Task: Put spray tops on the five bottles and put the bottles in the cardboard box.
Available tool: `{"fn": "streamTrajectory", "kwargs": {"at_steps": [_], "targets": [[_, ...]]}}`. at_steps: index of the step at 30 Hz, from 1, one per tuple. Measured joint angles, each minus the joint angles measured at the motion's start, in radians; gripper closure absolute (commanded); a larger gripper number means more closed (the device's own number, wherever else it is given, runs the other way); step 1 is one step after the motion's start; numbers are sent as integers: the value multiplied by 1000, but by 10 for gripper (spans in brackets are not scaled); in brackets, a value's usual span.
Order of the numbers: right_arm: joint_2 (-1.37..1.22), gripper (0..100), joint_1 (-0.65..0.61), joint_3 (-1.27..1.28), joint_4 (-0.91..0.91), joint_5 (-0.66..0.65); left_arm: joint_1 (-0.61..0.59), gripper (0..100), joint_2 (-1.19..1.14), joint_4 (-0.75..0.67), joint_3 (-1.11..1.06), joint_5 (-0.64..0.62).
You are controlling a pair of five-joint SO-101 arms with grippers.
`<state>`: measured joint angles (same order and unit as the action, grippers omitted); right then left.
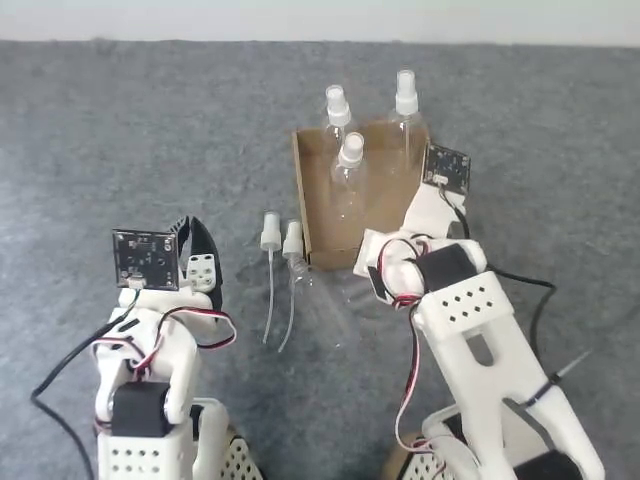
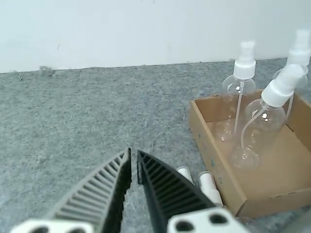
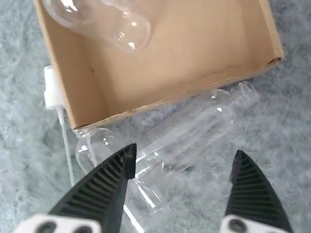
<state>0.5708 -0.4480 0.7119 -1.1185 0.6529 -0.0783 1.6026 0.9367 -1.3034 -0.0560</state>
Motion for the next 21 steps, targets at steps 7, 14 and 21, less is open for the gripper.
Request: {"fn": "streamTrajectory", "kwargs": {"at_steps": [7,14,21], "targets": [[-83,734,2,2,57,75,0,988,0,0,0,0],[-229,734,0,2,129,152,0,988,0,0,0,0],[-334,734,0,-2,146,158,0,988,0,0,0,0]]}}
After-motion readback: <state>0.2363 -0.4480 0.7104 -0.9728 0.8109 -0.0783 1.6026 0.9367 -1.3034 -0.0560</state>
